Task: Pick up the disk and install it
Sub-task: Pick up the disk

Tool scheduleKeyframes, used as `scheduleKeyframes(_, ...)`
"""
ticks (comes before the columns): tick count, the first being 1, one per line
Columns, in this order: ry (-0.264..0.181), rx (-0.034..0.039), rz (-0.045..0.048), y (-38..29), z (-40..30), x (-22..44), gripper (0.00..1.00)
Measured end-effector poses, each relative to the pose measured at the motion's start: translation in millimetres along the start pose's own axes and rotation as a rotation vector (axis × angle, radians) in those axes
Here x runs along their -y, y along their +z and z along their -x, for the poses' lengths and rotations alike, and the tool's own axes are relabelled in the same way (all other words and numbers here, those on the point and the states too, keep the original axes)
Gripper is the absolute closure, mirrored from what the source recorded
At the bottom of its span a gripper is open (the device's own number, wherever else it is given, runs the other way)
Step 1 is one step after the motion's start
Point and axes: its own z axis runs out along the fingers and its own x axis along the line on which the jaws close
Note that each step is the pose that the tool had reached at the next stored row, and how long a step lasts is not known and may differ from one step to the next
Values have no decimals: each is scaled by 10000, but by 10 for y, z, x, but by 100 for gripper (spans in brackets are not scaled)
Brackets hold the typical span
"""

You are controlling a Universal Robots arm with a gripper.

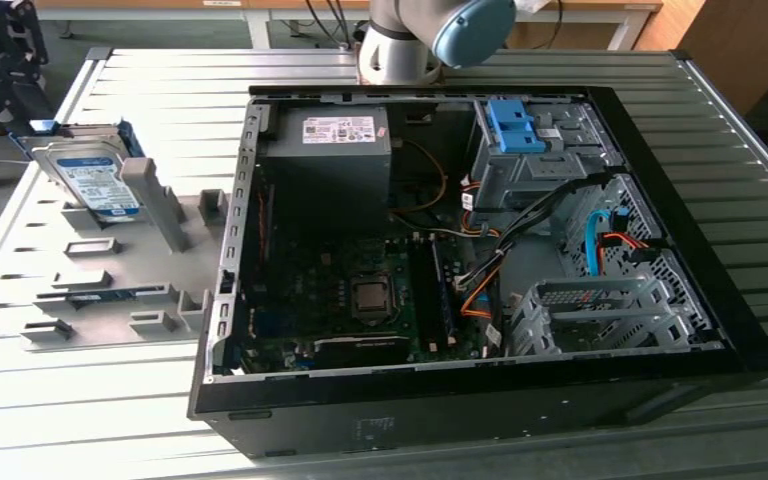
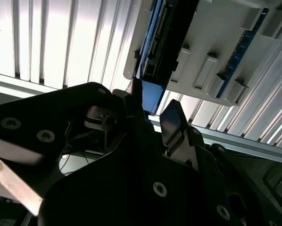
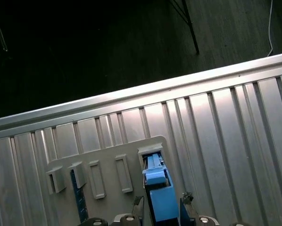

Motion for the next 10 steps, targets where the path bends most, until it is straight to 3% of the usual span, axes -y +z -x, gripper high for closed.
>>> scheduleKeyframes(2, -75, 16, -53, 10, 0, -1, 57)
scheduleKeyframes(3, -209, 18, -54, 14, 0, -1, 51)
scheduleKeyframes(7, -864, 25, -50, 38, 0, -3, 51)
scheduleKeyframes(10, -876, 25, -50, 79, -2, -9, 51)
